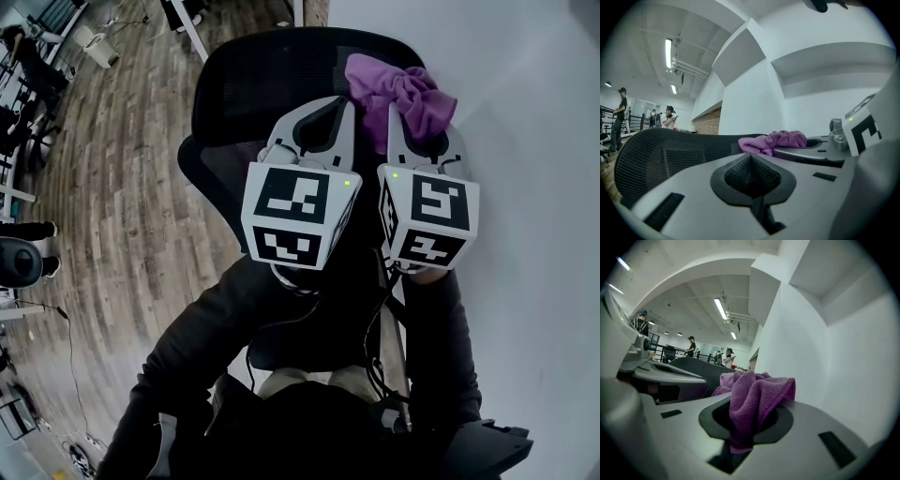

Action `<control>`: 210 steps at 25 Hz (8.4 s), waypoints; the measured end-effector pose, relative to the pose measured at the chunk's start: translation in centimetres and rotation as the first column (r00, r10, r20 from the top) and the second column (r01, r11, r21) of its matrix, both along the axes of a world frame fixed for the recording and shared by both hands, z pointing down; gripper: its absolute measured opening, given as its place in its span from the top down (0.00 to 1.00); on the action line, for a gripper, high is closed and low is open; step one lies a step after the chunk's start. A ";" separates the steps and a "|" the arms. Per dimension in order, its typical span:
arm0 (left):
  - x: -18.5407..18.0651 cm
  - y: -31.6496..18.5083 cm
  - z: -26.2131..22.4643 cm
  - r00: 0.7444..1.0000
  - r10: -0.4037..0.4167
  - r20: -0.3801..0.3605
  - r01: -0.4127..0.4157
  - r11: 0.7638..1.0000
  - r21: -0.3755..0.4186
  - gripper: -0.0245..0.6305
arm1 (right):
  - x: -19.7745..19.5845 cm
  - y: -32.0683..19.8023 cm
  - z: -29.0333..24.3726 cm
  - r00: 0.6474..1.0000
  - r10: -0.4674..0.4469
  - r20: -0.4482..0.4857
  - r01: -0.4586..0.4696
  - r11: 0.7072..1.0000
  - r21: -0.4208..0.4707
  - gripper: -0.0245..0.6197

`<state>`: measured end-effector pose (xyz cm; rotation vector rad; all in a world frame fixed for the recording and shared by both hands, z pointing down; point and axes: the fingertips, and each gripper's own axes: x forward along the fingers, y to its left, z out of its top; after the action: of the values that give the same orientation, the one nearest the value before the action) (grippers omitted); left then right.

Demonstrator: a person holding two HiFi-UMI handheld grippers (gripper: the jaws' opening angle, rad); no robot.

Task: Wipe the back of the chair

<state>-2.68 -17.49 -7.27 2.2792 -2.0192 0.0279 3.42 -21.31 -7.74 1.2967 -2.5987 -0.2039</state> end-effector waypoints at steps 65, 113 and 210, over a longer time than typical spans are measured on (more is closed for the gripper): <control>-18.0 10.4 1.2 0.944 -0.325 0.054 0.326 0.945 -0.024 0.96 | -23.7 10.8 1.7 0.872 -0.474 0.123 0.486 0.869 -0.095 0.86; -11.3 7.2 5.5 0.976 -0.216 0.002 0.215 0.971 -0.106 0.96 | -16.4 8.2 6.8 0.918 -0.389 0.081 0.397 0.904 -0.157 0.86; 3.4 -1.0 8.6 0.998 -0.065 -0.027 0.060 0.984 -0.167 0.96 | -0.5 0.2 8.4 0.975 -0.223 -0.002 0.220 0.964 -0.147 0.86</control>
<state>0.73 -18.49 1.35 2.1017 -1.9899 0.1487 2.94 -21.09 0.62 0.9513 -2.6832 -0.0607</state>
